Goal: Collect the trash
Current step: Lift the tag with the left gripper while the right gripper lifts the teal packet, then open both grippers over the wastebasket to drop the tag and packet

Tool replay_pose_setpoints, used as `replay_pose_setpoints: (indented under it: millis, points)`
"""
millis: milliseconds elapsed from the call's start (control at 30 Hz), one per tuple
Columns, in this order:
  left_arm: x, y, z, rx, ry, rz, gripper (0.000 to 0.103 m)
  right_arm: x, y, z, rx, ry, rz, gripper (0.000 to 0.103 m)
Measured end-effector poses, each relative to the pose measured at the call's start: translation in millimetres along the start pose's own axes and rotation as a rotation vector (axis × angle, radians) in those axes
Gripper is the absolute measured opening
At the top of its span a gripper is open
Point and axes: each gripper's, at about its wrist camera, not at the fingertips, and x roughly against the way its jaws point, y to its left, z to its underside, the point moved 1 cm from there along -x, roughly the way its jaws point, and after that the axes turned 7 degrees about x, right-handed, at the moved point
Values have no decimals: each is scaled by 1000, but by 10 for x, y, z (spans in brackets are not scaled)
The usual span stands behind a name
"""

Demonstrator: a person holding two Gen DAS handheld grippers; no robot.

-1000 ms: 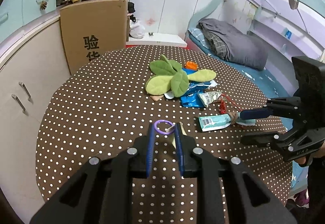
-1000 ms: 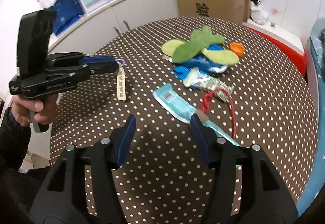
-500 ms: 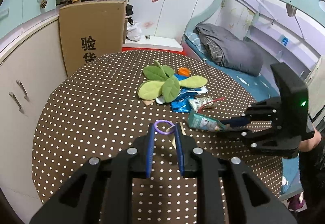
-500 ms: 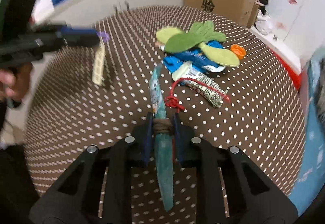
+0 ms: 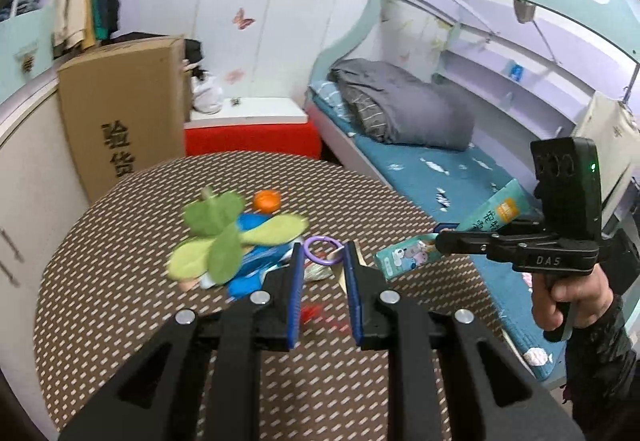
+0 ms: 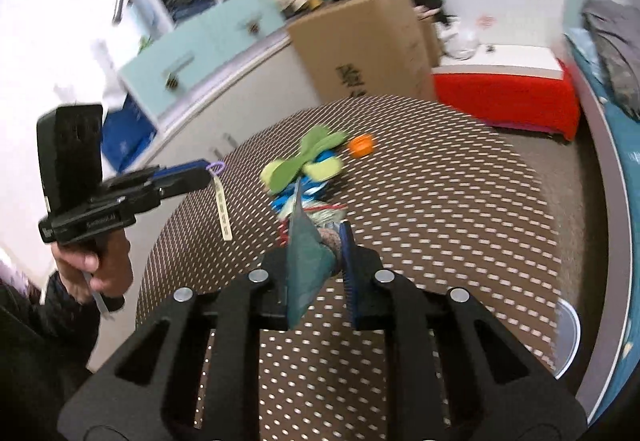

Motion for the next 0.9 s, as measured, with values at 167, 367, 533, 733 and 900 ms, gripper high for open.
replay_pose_setpoints:
  millis: [167,367,533,733,900]
  points:
    - [-277,-426,-194,-44,4,63,18,453,-443,10,-100,-104,95,18]
    - [-731,-1086,-425,-121,28,153,18,1030,-1178,219,-275,-187,272,18]
    - [-1225,-1586,-517,-162,90,213,18,1092,-1933,608,-442,-113,391,18]
    - [-1938,-2095,-463,-221,203,229,19,647,-2853,1256,-634,30,437,18]
    - [-2530,-2405,-356,-286,316,203,19,396,-3396,1694,-784,64,430,76]
